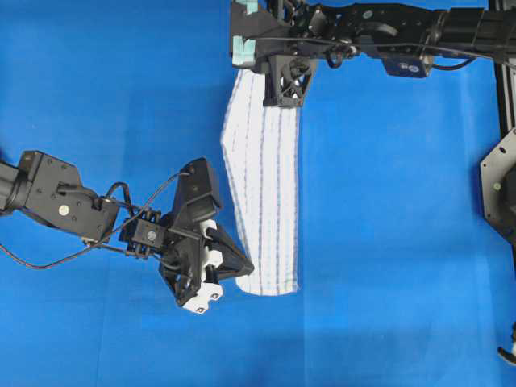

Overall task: Fold the blue towel.
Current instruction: 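Release the strip and move both grippers to its top end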

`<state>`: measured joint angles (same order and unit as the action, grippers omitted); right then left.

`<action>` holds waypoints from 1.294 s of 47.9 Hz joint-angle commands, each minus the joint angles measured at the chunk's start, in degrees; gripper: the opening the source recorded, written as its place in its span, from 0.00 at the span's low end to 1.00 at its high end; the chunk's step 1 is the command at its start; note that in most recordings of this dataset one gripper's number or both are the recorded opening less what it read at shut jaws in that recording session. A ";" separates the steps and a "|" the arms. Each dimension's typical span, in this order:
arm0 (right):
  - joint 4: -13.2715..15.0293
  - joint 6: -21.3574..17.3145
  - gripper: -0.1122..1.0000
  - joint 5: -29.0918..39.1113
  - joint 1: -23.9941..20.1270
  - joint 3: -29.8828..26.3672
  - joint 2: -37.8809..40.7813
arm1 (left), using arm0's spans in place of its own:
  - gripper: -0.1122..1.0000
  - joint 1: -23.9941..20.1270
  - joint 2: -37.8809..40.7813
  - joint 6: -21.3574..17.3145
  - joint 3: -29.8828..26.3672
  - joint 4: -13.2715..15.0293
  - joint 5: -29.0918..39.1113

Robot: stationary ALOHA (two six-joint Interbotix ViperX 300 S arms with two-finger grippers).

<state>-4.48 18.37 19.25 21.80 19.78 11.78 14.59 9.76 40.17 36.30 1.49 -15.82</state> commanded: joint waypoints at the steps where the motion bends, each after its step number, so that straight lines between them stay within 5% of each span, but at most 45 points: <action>1: 0.09 0.00 0.08 -0.62 -0.35 -1.49 -0.88 | 0.17 -0.26 -1.41 0.09 -0.35 0.09 0.09; 10: 0.00 -0.35 0.15 -3.08 -0.79 -1.58 -0.44 | 0.62 -0.09 -1.41 0.09 -0.35 0.09 1.14; 15: 0.00 -0.79 0.32 -4.22 -0.79 -1.58 -0.53 | 0.85 -0.09 -1.76 0.09 -0.18 0.09 2.02; 24: 0.35 -0.70 0.81 -4.57 -0.53 0.26 -3.52 | 0.77 -1.32 -4.92 -0.18 0.26 -0.18 5.98; 28: 0.35 -0.70 0.94 -5.01 -0.44 1.93 -6.33 | 0.76 -2.20 -8.35 -0.88 1.05 -0.53 8.26; 40: 0.26 -1.67 0.90 -8.61 1.41 12.22 -17.49 | 0.76 -8.00 -14.77 -6.33 4.31 -1.05 9.93; 50: -0.53 -5.10 0.89 -13.18 5.45 19.51 -21.01 | 0.76 -20.21 -13.54 -19.42 5.80 -1.14 9.67; 62: -0.62 -6.42 0.89 -16.17 6.94 21.45 -17.58 | 0.76 -30.23 -9.05 -33.57 3.87 -1.14 7.21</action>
<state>-4.83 12.13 4.66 28.39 41.75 -6.68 -12.83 0.09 9.14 41.84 0.53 -6.86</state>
